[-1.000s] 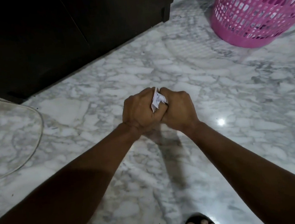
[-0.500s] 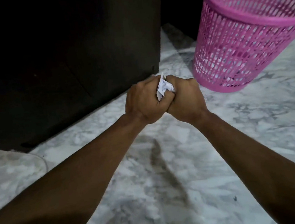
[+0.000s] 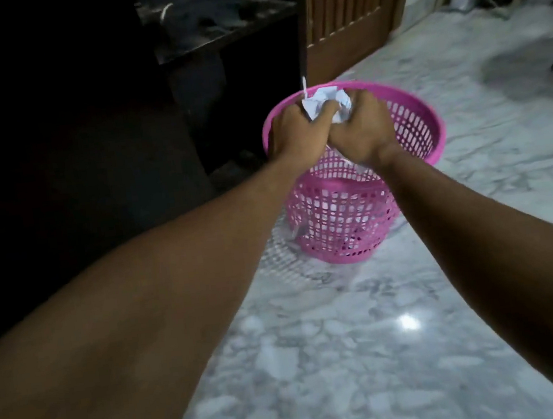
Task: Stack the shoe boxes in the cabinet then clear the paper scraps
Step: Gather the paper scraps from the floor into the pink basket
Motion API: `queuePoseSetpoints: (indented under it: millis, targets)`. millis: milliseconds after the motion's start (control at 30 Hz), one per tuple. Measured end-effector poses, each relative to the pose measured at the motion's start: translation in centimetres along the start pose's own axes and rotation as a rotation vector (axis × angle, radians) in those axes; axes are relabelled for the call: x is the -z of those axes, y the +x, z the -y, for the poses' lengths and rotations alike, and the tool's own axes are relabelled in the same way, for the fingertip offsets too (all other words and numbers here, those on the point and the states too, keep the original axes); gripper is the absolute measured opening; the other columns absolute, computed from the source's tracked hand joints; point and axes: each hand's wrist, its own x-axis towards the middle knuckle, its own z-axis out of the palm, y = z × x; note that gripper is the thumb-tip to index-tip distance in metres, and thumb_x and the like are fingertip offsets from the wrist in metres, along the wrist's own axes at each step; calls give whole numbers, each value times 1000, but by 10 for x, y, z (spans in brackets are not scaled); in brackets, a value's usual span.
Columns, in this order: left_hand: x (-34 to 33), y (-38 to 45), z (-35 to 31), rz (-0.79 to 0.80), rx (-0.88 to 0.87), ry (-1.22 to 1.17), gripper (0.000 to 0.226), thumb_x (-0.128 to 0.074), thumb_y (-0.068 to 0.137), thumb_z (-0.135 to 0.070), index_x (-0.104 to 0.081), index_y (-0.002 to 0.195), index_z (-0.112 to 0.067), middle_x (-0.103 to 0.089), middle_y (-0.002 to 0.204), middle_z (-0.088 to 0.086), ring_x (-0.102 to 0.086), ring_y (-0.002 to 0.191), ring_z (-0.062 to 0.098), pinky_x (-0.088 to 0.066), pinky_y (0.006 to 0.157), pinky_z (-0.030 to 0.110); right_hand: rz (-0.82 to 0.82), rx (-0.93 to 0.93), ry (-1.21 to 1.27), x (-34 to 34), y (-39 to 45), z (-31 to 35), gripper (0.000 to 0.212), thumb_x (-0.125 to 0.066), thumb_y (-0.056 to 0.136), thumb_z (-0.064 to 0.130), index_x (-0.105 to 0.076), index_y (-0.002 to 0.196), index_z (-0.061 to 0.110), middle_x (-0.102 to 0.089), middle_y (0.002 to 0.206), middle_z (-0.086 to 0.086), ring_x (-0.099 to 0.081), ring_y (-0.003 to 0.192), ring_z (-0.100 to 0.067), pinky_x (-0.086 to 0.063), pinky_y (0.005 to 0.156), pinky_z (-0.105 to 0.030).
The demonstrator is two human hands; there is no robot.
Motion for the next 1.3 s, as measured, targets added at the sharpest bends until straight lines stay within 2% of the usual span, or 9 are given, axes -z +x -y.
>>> queuePoseSetpoints:
  millis: [67,200,333,500,700,967,1067,1167,1300]
  targets:
    - [-22,9,-8,72,53,12,41,-60,94,-43,-75,118,-14,-75,121,11,-68,114,27,-47,83,25,16,-133,48,-1,11,-19,35,-67,88,34,-66,114,9,-75,112,-13,-70,105,-32,-42,73,-26]
    - [-43,22,-1,301,160,162,69,-49,87,-63,-62,138,-19,-63,139,15,-62,124,33,-50,105,37,275,-451,-37,-4,25,-41,83,-66,88,46,-33,152,4,-49,152,-24,-52,138,-41,-48,108,-42]
    - [-41,36,20,387,83,335,90,-36,62,-81,-63,129,-26,-63,135,11,-62,120,34,-52,103,47,324,-510,-185,-2,34,-56,123,-54,55,81,-36,153,11,-46,156,-20,-49,141,-41,-47,112,-51]
    - [-19,38,28,373,-72,410,80,-31,75,-74,-62,129,-23,-67,122,8,-64,110,33,-53,96,49,273,-388,-343,5,28,-53,107,-44,72,90,-51,141,10,-63,137,-19,-62,124,-41,-52,104,-55]
    - [-13,29,44,470,-92,542,62,-40,94,-67,-46,147,-35,-62,142,2,-58,128,32,-39,111,48,279,-234,-582,6,23,-55,80,-34,93,78,-56,132,11,-68,123,-19,-66,111,-38,-51,98,-49]
    - [-14,19,46,308,-167,530,37,-65,89,-46,-67,120,-27,-58,130,5,-51,127,28,-32,111,45,75,-187,-691,24,-4,-59,70,-52,87,63,-53,136,13,-52,140,-21,-44,134,-40,-31,112,-57]
    - [-4,5,53,-19,-197,362,35,-60,83,-40,-66,112,-22,-54,122,8,-51,120,30,-40,103,43,-129,-340,-558,25,-19,-65,68,-61,80,56,-53,130,11,-48,137,-21,-41,132,-41,-34,107,-55]
    - [6,-16,75,-254,24,95,28,-55,80,-36,-63,99,-17,-59,110,11,-59,104,31,-49,93,41,-196,-582,-321,24,-28,-65,69,-64,82,42,-44,140,11,-35,152,-20,-33,142,-43,-32,113,-56]
    - [3,-57,129,-170,266,111,11,-64,90,-27,-62,86,-17,-73,95,14,-67,96,37,-49,81,38,-262,-762,117,22,-31,-59,64,-51,87,10,-35,149,11,-31,154,-21,-46,135,-45,-40,114,-50]
